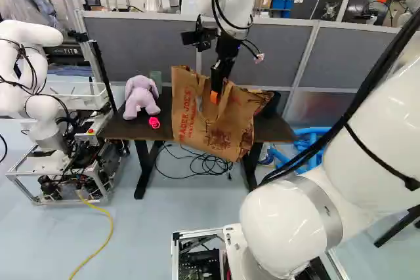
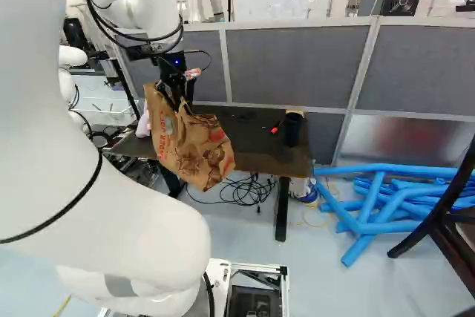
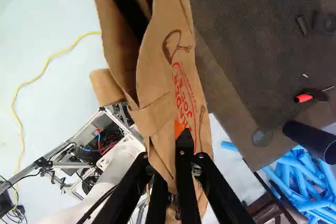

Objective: Pick up the bag on the ground and place it on the table

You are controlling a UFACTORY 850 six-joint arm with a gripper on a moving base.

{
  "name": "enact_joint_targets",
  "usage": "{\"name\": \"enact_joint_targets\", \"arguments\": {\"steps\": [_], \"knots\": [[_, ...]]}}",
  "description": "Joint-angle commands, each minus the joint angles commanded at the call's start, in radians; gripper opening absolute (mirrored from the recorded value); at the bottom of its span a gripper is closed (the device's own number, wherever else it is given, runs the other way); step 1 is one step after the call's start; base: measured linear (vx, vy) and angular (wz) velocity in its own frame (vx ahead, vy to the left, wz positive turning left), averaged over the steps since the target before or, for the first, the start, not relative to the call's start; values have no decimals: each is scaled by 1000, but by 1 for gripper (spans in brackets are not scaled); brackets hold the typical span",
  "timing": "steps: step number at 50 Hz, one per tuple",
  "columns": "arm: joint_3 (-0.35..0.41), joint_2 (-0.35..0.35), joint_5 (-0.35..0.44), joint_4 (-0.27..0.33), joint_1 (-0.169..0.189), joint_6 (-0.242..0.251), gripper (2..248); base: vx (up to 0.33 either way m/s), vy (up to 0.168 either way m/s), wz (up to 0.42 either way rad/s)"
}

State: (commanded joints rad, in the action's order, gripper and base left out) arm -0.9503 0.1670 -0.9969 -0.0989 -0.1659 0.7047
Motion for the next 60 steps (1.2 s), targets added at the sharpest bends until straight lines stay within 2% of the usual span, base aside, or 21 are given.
{"name": "enact_joint_targets", "arguments": {"steps": [13,40,60], "knots": [[0,0,0,0,0,0,21,108,3,3],[-45,-50,0,-14,8,0,21,12,0,0],[-75,-82,0,-55,48,0,21,0,0,0]]}}
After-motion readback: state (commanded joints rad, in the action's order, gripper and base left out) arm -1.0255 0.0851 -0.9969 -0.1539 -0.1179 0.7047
